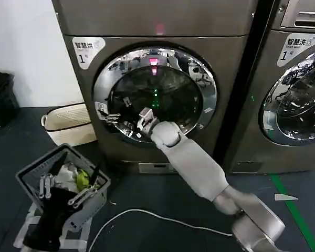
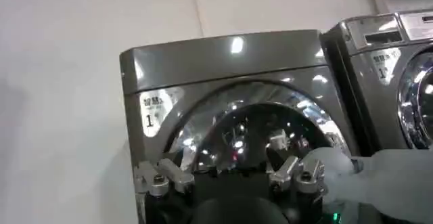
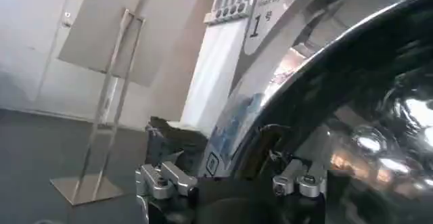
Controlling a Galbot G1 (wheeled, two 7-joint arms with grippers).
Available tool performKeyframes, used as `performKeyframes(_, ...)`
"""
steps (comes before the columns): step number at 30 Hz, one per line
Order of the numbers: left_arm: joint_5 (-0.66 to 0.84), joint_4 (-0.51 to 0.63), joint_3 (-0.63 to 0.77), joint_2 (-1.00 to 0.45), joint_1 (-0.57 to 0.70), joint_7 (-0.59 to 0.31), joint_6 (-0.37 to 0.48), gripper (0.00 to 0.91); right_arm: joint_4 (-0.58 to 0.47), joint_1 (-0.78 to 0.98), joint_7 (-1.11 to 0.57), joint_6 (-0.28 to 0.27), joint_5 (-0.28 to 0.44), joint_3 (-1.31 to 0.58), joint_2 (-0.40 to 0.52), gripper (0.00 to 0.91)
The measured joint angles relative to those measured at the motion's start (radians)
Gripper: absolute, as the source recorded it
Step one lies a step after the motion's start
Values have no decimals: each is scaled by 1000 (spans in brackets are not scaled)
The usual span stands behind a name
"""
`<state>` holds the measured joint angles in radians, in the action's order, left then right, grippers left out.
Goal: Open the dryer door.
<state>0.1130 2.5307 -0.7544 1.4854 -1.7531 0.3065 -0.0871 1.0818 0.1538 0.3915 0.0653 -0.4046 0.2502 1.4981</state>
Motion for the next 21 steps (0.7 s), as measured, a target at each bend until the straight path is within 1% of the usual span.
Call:
performKeyframes(4,1,-2,-1,0,-3,0,-2,907,-6,-2,46,26,-30,8,-6,907)
performKeyframes(13,2,-2,-4,1,-2,0,-3,907,17,-8,173,74,-135,42,-35,907)
performKeyframes(21,7,-3,-16,1,-3,-1,-3,907,45,-9,223,93,-176,67,-59,907)
